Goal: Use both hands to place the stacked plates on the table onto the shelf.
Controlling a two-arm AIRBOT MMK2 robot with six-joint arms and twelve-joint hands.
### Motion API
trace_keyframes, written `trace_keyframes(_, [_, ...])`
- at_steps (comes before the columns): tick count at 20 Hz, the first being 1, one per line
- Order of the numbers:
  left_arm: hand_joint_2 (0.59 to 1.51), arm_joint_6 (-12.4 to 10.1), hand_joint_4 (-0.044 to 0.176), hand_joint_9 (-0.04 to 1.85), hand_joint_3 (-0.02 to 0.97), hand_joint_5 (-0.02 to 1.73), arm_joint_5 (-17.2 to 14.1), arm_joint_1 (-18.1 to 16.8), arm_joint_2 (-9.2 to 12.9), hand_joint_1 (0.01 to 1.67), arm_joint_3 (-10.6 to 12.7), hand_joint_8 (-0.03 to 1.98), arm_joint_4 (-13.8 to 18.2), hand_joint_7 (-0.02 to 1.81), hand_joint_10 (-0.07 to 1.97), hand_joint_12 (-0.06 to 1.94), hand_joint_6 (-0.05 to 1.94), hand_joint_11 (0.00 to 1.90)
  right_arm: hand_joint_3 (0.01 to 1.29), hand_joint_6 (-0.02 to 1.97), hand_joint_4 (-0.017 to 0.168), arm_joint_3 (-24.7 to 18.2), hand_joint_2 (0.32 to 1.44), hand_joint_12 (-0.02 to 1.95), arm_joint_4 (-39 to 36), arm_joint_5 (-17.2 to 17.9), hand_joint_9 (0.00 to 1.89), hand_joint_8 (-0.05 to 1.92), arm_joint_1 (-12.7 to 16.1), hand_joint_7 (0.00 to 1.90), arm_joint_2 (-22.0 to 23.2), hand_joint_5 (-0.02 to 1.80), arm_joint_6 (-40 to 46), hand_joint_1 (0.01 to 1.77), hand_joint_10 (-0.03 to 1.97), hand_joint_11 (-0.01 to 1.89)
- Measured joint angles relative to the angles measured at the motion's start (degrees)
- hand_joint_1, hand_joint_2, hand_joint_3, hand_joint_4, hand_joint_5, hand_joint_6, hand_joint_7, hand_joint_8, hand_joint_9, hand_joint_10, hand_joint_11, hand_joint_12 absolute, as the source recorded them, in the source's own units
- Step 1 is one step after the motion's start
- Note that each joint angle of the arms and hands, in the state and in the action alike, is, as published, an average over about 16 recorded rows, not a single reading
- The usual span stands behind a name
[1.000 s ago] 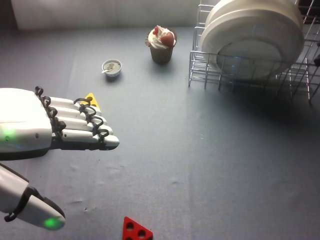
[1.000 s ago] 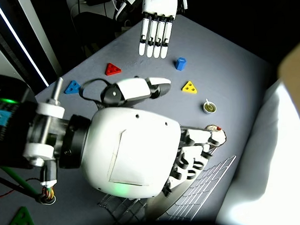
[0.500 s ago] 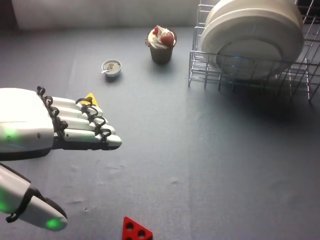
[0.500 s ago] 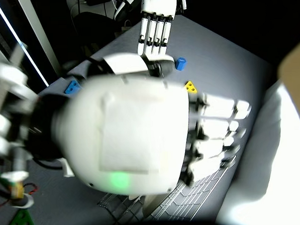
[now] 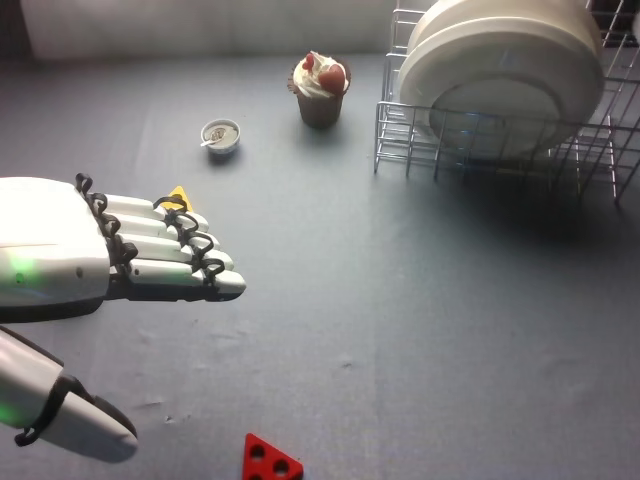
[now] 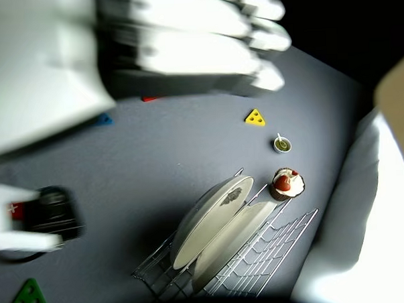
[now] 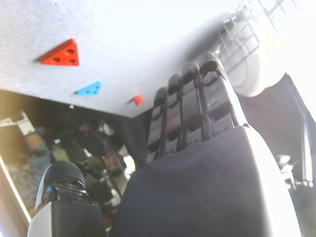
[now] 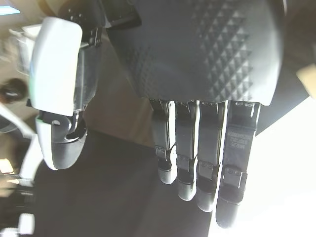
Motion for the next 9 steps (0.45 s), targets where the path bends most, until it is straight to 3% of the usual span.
trace_keyframes(3, [0.971,0.00,-0.004,0.14,0.005,0.13,0.05,-0.03,0.08,0.11,-0.04,0.01,0.00,0.15,0.00,0.01,0.00,0.14,0.02,0.01,0.029,-2.13,0.96,0.28,-3.49,3.86,0.53,0.02,-3.03,0.48,3.39,0.39,-0.51,0.56,0.02,0.55])
trace_keyframes(9, [0.972,0.00,-0.004,0.13,0.005,0.12,0.08,-0.07,0.23,0.10,-0.09,0.01,0.00,0.14,0.01,0.01,0.00,0.14,0.02,0.01,0.033,-4.89,0.97,0.27,-6.80,7.34,0.51,0.02,-7.22,0.47,7.09,0.37,-1.44,0.56,0.02,0.54])
